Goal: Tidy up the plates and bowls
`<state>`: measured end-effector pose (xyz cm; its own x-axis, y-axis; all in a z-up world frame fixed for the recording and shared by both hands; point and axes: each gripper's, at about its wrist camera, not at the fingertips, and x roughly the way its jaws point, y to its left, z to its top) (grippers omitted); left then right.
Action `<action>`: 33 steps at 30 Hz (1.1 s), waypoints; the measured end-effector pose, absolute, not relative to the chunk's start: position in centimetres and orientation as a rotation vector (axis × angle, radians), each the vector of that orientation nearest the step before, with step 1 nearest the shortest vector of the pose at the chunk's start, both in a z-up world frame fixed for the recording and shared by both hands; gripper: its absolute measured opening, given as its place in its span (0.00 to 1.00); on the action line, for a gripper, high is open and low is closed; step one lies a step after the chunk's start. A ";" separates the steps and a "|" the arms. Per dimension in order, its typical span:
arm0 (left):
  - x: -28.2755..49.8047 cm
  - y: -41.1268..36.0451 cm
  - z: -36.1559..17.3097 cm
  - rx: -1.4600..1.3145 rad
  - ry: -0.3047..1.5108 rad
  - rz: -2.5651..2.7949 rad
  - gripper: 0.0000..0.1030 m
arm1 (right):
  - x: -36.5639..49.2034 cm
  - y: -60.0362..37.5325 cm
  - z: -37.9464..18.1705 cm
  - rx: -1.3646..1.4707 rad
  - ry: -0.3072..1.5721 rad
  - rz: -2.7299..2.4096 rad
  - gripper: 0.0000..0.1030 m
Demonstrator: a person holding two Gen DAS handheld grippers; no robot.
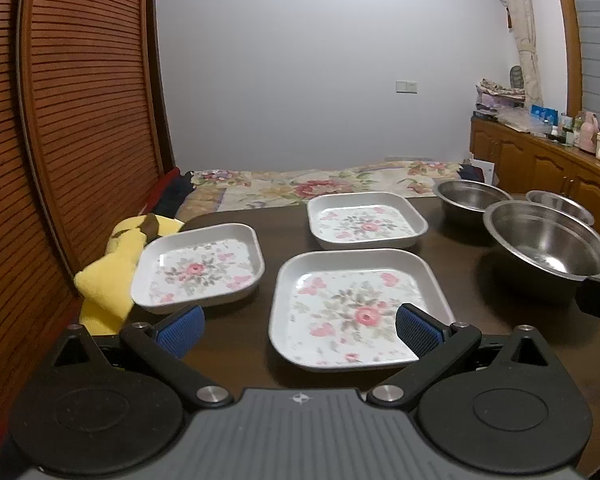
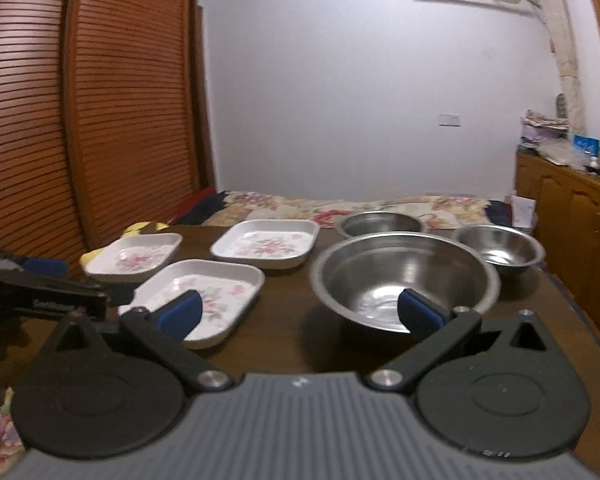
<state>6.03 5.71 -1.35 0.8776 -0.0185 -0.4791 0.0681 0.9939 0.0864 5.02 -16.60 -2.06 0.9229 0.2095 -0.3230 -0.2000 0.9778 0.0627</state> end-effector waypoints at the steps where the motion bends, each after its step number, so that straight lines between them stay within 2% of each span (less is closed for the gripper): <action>1: 6.1 5.9 -1.3 0.106 0.499 -0.042 1.00 | 5.2 -16.1 -2.0 0.020 0.335 0.223 1.00; 17: 9.4 9.6 -1.9 0.067 0.493 -0.136 1.00 | 8.7 -10.9 -2.5 -0.034 0.425 0.377 0.99; 19: 9.9 9.8 -2.1 0.054 0.493 -0.157 0.99 | 9.1 -10.4 -2.6 -0.043 0.436 0.388 0.94; 20: 10.1 9.9 -2.1 0.048 0.496 -0.162 0.97 | 9.3 -10.1 -2.7 -0.048 0.444 0.391 0.85; 22: 10.5 10.1 -2.4 0.038 0.506 -0.170 0.94 | 9.8 -9.7 -2.9 -0.052 0.464 0.399 0.83; 24: 10.9 10.3 -2.7 0.034 0.520 -0.171 0.90 | 10.5 -9.5 -3.2 -0.051 0.485 0.401 0.72; 29: 12.0 10.2 -3.9 0.052 0.550 -0.171 0.72 | 12.1 -9.5 -4.4 -0.025 0.539 0.378 0.57; 33: 12.3 10.2 -4.5 0.036 0.564 -0.186 0.63 | 12.7 -9.6 -5.0 -0.012 0.569 0.363 0.47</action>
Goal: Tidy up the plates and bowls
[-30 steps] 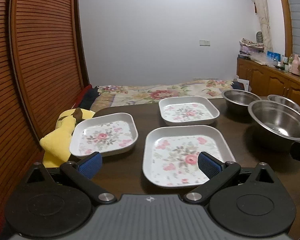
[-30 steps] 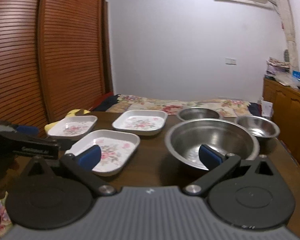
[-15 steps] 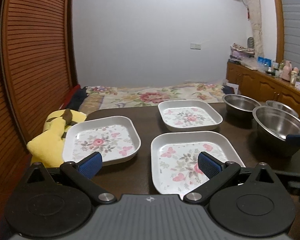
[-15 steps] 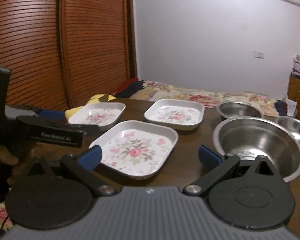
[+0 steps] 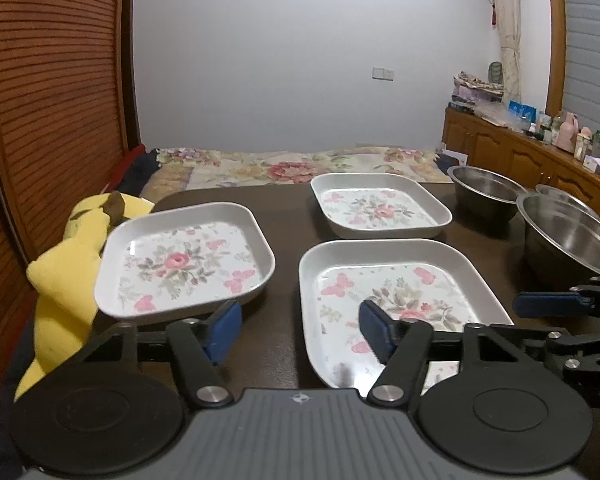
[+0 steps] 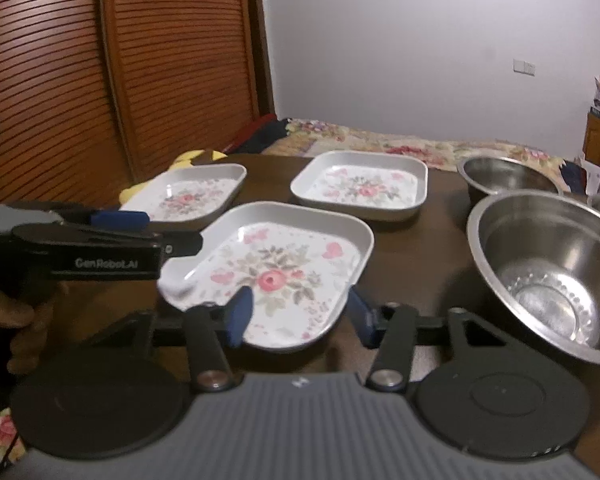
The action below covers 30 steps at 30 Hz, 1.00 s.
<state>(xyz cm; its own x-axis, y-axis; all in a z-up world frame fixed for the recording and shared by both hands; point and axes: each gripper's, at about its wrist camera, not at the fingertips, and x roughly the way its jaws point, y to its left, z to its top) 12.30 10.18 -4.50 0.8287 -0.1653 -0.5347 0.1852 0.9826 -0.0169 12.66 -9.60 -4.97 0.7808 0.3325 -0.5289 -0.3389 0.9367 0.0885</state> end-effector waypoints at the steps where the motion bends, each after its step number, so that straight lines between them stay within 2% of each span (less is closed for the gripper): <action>1: 12.4 10.1 -4.6 0.034 0.567 -0.188 0.61 | 12.7 -9.6 -5.1 -0.008 0.573 0.361 0.46; 6: 12.8 10.1 -5.1 0.025 0.580 -0.197 0.51 | 13.3 -9.8 -5.5 0.000 0.588 0.338 0.44; 8: 13.1 10.1 -5.2 0.017 0.588 -0.203 0.42 | 13.6 -9.9 -5.7 0.009 0.592 0.331 0.42; 13: 13.8 10.4 -5.6 0.002 0.602 -0.192 0.31 | 14.2 -10.1 -6.1 0.030 0.610 0.316 0.35; 17: 14.0 10.6 -5.9 -0.007 0.613 -0.190 0.26 | 14.5 -10.2 -6.4 0.040 0.618 0.312 0.28; 24: 14.1 11.0 -6.3 -0.034 0.622 -0.200 0.25 | 14.7 -10.4 -6.6 0.044 0.627 0.322 0.22; 28: 14.0 11.0 -6.4 -0.055 0.622 -0.228 0.08 | 14.6 -10.4 -6.6 0.032 0.621 0.330 0.21; 30: 13.5 10.9 -6.3 -0.055 0.620 -0.220 0.08 | 14.5 -10.4 -6.6 0.034 0.623 0.338 0.20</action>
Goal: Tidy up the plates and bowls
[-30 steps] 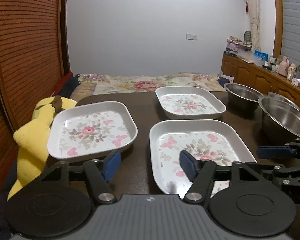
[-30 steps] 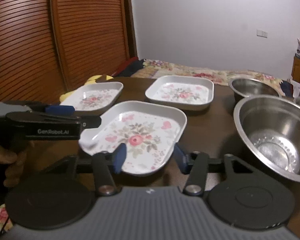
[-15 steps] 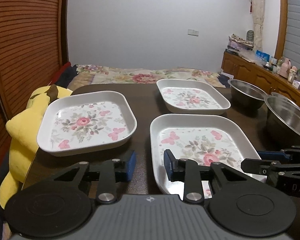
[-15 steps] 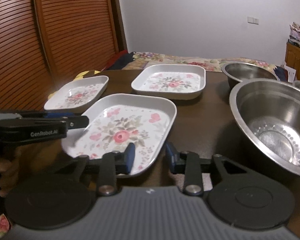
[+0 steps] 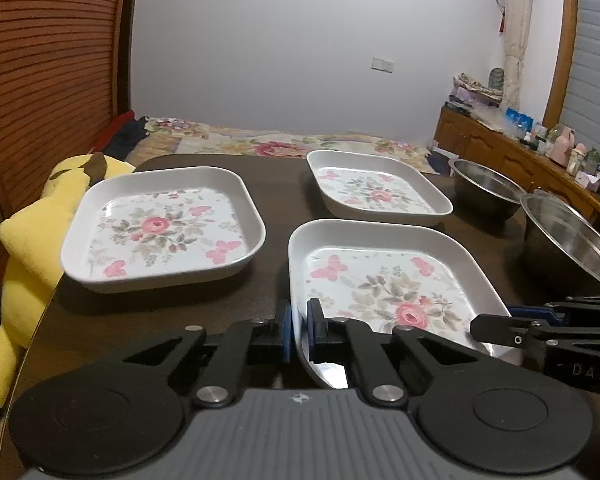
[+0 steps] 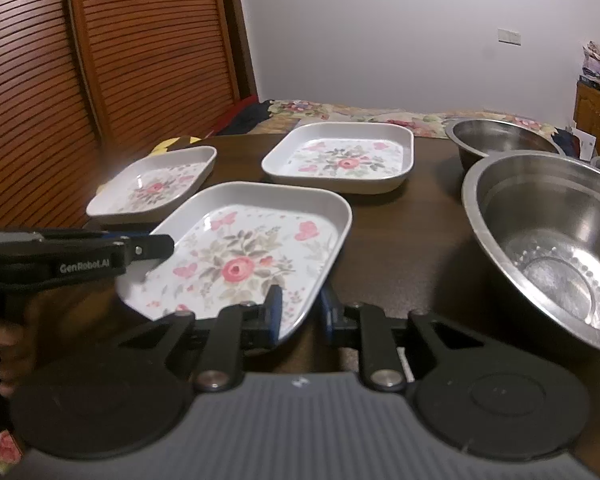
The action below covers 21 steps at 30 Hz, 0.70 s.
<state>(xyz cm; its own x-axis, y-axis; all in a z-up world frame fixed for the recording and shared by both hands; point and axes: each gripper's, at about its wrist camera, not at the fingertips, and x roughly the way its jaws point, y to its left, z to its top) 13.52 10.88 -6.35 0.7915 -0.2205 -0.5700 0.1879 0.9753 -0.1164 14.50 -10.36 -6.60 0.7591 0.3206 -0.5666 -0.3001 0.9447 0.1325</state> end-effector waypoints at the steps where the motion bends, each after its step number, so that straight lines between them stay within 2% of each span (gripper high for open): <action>1: 13.2 10.9 -6.4 -0.054 0.618 -0.217 0.08 | 14.4 -10.4 -6.6 0.032 0.626 0.342 0.20; 21: 5.0 9.1 -5.8 -0.067 0.604 -0.287 0.09 | 8.2 -13.7 -5.7 0.075 0.580 0.397 0.20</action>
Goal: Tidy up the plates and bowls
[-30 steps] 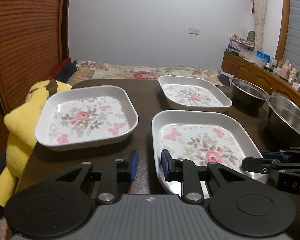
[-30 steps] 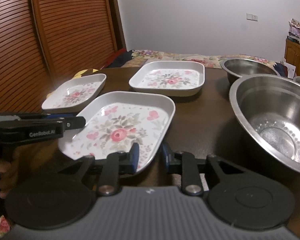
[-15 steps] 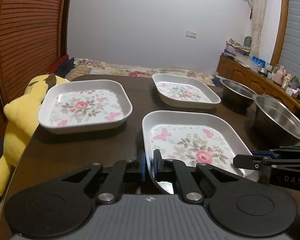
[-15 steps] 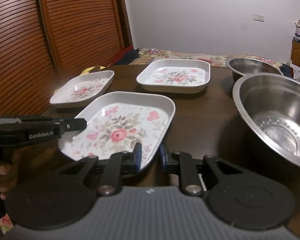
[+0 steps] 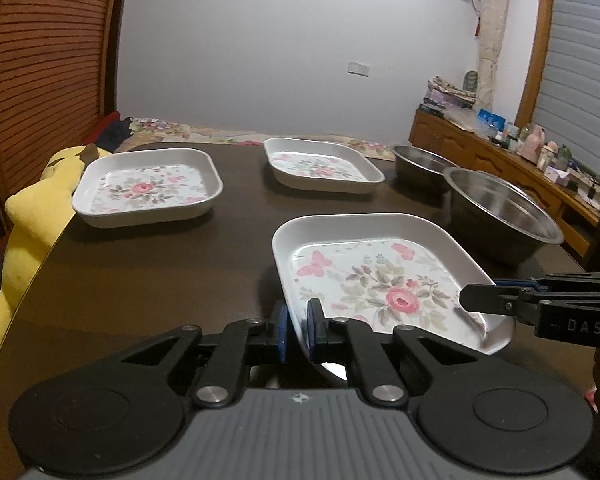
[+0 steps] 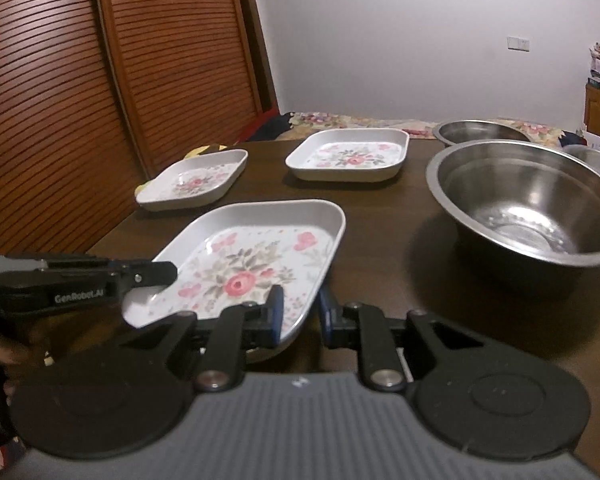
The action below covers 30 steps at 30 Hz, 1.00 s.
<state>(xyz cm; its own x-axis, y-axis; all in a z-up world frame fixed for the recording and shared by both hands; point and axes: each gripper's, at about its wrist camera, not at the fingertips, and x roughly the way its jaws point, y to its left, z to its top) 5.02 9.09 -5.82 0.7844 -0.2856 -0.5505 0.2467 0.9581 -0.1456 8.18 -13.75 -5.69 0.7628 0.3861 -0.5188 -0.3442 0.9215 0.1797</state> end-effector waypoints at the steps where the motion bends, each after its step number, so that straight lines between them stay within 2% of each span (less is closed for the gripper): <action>1: 4.9 8.9 -5.8 -0.059 0.603 -0.291 0.09 | 8.0 -14.0 -5.8 0.080 0.581 0.395 0.20; 30: 5.0 7.6 -6.7 -0.034 0.605 -0.296 0.09 | 8.1 -13.9 -6.9 0.098 0.599 0.356 0.21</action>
